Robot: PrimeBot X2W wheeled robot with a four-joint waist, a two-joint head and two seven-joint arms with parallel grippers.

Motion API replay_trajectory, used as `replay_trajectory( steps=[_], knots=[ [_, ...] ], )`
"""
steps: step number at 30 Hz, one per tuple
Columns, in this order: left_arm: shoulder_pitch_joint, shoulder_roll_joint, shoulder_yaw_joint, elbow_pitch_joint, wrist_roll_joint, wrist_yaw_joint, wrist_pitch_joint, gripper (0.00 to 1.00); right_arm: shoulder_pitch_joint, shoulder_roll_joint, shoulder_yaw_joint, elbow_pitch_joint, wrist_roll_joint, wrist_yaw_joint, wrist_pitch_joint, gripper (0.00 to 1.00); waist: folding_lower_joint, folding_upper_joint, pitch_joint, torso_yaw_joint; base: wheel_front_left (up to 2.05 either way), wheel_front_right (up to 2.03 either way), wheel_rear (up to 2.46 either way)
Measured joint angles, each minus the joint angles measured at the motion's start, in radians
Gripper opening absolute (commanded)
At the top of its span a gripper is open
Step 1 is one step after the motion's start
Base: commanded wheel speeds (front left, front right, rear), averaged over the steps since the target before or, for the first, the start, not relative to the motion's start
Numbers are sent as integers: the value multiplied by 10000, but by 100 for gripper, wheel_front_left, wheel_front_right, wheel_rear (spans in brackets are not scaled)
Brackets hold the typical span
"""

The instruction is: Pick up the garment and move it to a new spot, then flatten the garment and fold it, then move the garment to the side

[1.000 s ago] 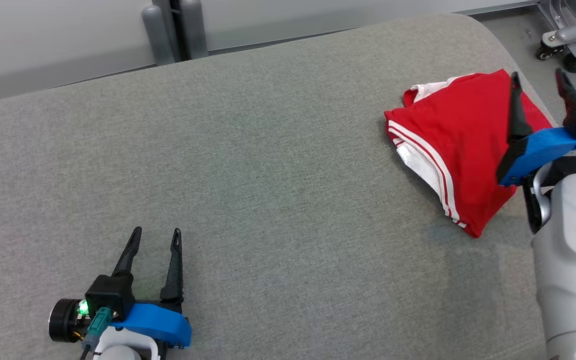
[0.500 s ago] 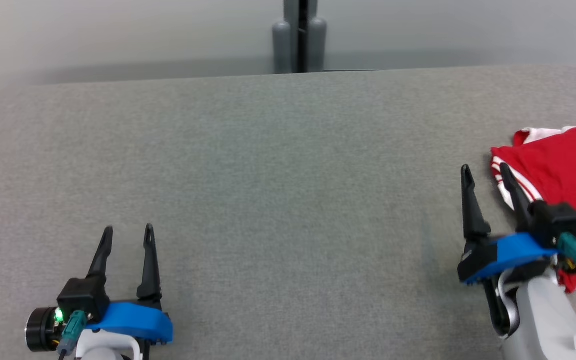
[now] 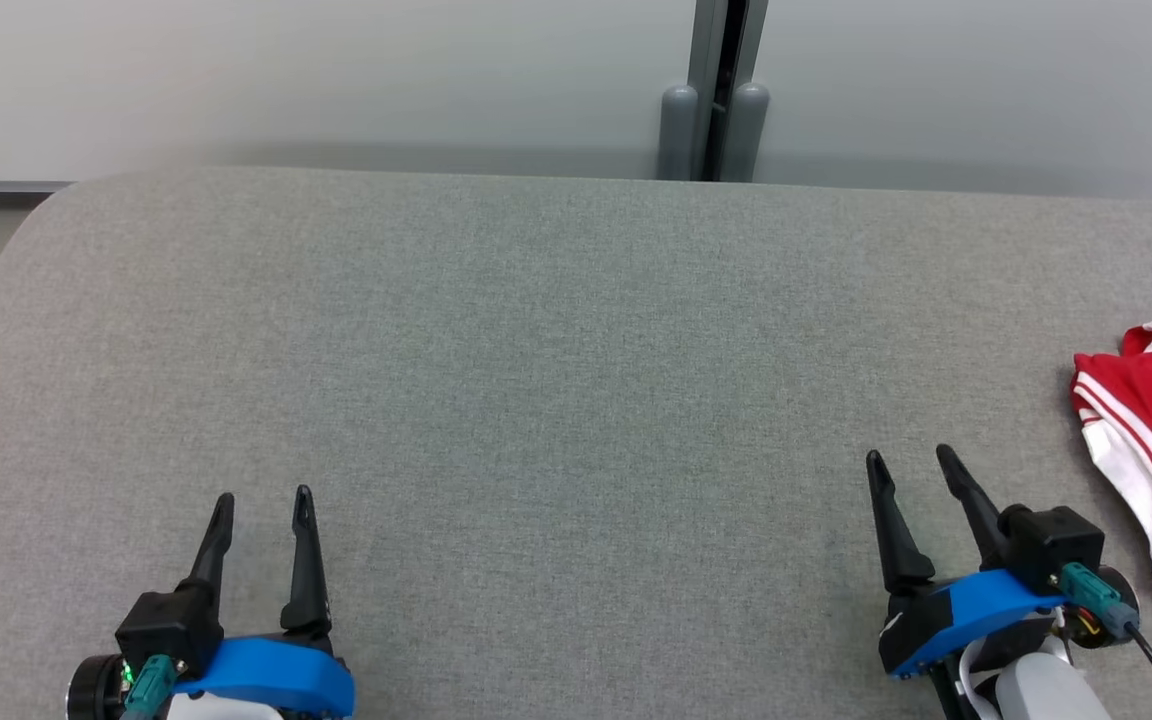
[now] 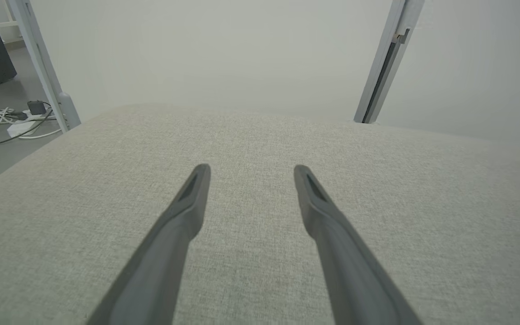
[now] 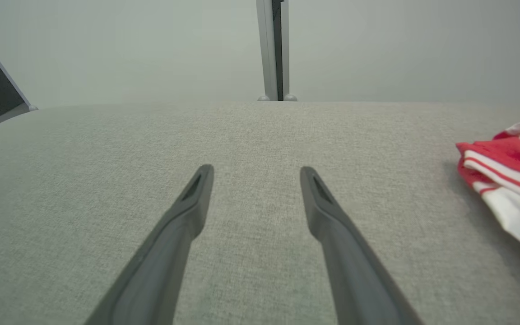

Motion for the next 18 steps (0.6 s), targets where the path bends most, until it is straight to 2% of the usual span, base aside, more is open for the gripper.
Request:
replay_trajectory(
  steps=[17, 18],
  knots=[
    [501, -4, -253, 73, -543, -186, 2, 100, 712, -2, 257, -88, 244, 0, 0, 100, 0, 0, -657, -90, 0, 0, 0],
    [507, -2, -268, 73, -610, -209, 2, 0, 725, -2, 257, -94, 247, 0, 0, 0, 1, 0, -663, -84, 0, 0, 0]
  ],
)
